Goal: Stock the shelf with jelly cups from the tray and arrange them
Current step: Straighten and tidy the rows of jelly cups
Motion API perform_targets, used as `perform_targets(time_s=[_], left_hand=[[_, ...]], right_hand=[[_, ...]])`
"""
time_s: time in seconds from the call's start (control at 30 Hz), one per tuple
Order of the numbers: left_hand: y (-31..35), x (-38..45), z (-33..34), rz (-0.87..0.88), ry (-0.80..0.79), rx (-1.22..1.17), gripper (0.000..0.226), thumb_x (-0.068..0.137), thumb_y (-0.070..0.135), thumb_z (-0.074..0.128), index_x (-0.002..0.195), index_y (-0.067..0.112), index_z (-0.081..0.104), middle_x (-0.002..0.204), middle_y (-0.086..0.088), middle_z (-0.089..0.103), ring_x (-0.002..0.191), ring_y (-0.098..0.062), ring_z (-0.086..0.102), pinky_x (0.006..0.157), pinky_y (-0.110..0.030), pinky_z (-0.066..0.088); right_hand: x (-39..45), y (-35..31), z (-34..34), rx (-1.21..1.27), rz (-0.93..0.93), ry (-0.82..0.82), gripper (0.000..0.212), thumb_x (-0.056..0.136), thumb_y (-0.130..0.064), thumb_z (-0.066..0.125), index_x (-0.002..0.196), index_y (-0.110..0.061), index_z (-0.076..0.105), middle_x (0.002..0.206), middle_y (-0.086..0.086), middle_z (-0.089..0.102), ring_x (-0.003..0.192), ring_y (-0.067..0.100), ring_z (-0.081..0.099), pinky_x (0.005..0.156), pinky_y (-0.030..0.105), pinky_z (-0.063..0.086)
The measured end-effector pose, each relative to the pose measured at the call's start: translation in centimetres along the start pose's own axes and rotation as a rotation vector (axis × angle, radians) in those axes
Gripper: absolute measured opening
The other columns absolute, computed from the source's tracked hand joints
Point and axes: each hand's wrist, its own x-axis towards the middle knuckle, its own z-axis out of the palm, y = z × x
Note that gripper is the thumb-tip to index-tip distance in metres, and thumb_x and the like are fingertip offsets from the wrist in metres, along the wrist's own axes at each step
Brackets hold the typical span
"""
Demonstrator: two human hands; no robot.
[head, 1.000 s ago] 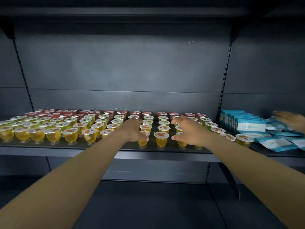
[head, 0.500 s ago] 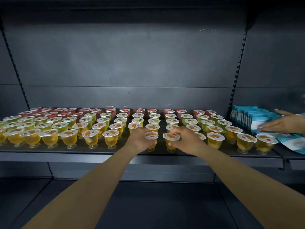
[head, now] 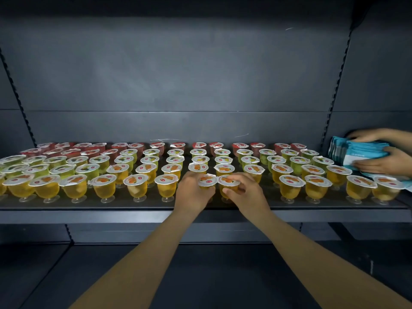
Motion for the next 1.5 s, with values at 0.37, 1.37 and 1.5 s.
perform_targets(time_s=[0.37,1.37,1.5], left_hand=[[-2.0,-0.3,1.0,0.086,0.130,-0.076,0.032,0.081,0.021,0.069,0.112,0.012,0.066,0.111,-0.002,0.060,0.089,-0.004,0.048,0.074,-0.016,0.035],[11.9,-1.4,2.5,0.446,-0.311,0.684,0.061,0.085,0.033,0.065,0.138,0.013,0.043,0.141,-0.008,0.038,0.129,-0.026,0.038,0.100,-0.037,0.042],[14.0,-2.0,5.1,0.437,-0.307,0.697,0.059,0.085,0.033,0.065,0.136,0.013,0.043,0.143,-0.008,0.037,0.130,-0.026,0.037,0.098,-0.036,0.041]], right_hand=[[-0.3,0.8,1.5,0.072,-0.049,0.051,0.032,0.088,-0.012,0.066,0.118,-0.019,0.061,0.125,-0.007,0.050,0.115,0.008,0.051,0.084,0.008,0.043],[-0.9,-0.9,-17.0,-0.815,-0.210,-0.282,0.054,0.089,-0.034,0.063,0.138,-0.023,0.043,0.145,-0.001,0.040,0.131,0.020,0.038,0.103,0.031,0.036],[-0.8,1.1,-20.0,-0.832,-0.238,-0.305,0.054,0.088,-0.035,0.063,0.137,-0.022,0.044,0.141,0.002,0.044,0.129,0.021,0.039,0.104,0.034,0.037]])
